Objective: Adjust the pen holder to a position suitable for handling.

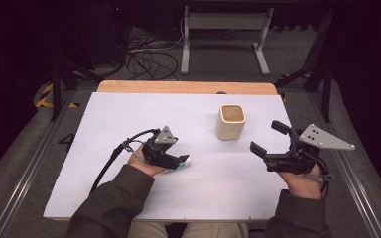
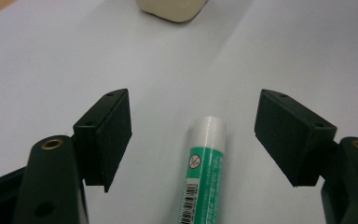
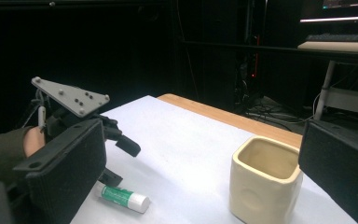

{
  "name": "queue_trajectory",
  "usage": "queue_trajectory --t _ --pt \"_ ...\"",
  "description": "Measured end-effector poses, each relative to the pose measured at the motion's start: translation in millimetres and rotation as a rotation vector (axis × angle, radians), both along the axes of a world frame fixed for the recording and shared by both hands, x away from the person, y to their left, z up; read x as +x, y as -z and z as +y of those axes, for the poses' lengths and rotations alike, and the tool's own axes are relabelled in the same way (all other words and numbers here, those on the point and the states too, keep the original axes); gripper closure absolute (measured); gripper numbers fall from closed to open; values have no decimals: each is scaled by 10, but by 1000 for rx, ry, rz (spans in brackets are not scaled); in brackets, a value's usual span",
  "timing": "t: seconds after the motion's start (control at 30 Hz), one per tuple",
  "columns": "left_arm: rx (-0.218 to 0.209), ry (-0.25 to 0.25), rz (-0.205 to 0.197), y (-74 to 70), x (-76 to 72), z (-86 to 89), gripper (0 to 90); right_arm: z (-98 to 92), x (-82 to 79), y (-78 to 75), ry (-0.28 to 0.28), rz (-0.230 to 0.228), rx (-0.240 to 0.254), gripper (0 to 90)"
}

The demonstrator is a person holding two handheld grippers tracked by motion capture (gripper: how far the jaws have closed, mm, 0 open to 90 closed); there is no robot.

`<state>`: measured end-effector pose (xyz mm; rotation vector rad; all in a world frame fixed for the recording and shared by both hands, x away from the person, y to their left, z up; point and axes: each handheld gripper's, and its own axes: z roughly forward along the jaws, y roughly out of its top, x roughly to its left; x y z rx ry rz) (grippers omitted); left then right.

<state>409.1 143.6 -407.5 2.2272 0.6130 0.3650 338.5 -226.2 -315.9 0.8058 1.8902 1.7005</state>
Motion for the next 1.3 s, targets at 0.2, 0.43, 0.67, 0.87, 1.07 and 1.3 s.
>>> queue_trajectory --t 0.2,0.43,0.67,0.87,1.07,1.3 --pt "26 10 19 67 38 -39 313 -5 -3 -2 0 1 -2 13" --pt "66 30 28 132 61 -121 345 12 1 -2 -8 2 -6 14" --pt "107 51 39 194 80 -203 383 12 -1 -5 -9 4 -8 14" --pt "115 50 61 250 112 -239 418 16 3 -4 -11 7 -9 14" --pt "126 60 74 289 130 -256 450 25 5 -2 -16 10 -13 14" --pt "134 58 94 324 146 -277 491 38 5 -5 -21 11 -14 14"
